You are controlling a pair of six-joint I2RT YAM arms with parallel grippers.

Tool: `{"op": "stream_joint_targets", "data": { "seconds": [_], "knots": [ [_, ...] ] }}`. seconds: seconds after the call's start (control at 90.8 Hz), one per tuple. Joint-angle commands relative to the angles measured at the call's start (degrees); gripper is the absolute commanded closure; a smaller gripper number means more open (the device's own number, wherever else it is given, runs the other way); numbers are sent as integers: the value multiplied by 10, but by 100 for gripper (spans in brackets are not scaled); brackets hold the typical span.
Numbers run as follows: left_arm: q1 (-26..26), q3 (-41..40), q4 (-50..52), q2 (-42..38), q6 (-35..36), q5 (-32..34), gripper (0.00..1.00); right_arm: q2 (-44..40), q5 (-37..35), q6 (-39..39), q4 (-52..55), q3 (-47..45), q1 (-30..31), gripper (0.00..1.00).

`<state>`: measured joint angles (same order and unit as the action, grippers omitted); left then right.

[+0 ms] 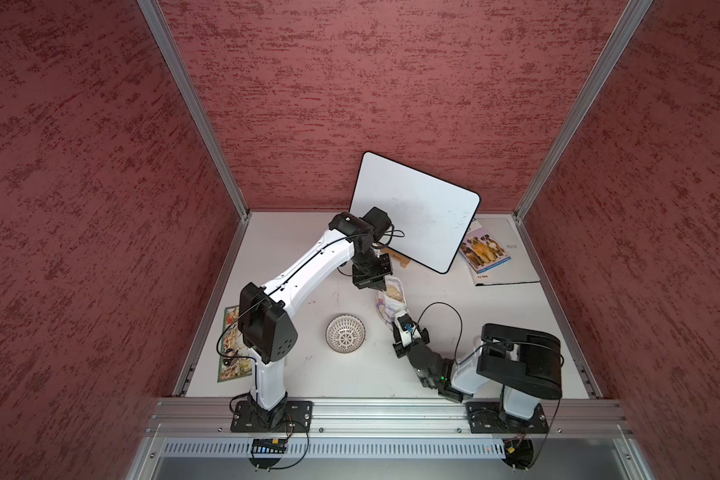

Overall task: Pour the oats into the breakfast bowl
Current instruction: Pick up the oats bag from the center of the board.

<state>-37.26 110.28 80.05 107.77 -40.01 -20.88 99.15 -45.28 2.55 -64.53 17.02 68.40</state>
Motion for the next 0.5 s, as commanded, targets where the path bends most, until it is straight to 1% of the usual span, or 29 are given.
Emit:
{"op": "stream_joint_targets", "data": {
  "seconds": [0.0,0.077,0.154,0.253,0.298,0.419,0.485],
  "knots": [
    [9,31,6,-1,12,-9,100,-89,22,-8,71,13,-1,100],
    [10,44,10,-6,15,-10,100,-146,36,-15,136,17,-1,100],
    [10,53,11,-14,15,-16,100,-214,35,-15,197,18,-1,100],
    [13,68,16,-28,18,-20,100,-286,53,-16,299,28,-2,100],
    [15,74,19,-37,19,-20,97,-314,58,-18,344,33,-2,100],
    [19,85,24,-67,25,-24,83,-396,59,-19,454,45,-9,100],
    [21,80,25,-85,27,-31,78,-431,79,-25,518,62,-20,100]
  ]
}}
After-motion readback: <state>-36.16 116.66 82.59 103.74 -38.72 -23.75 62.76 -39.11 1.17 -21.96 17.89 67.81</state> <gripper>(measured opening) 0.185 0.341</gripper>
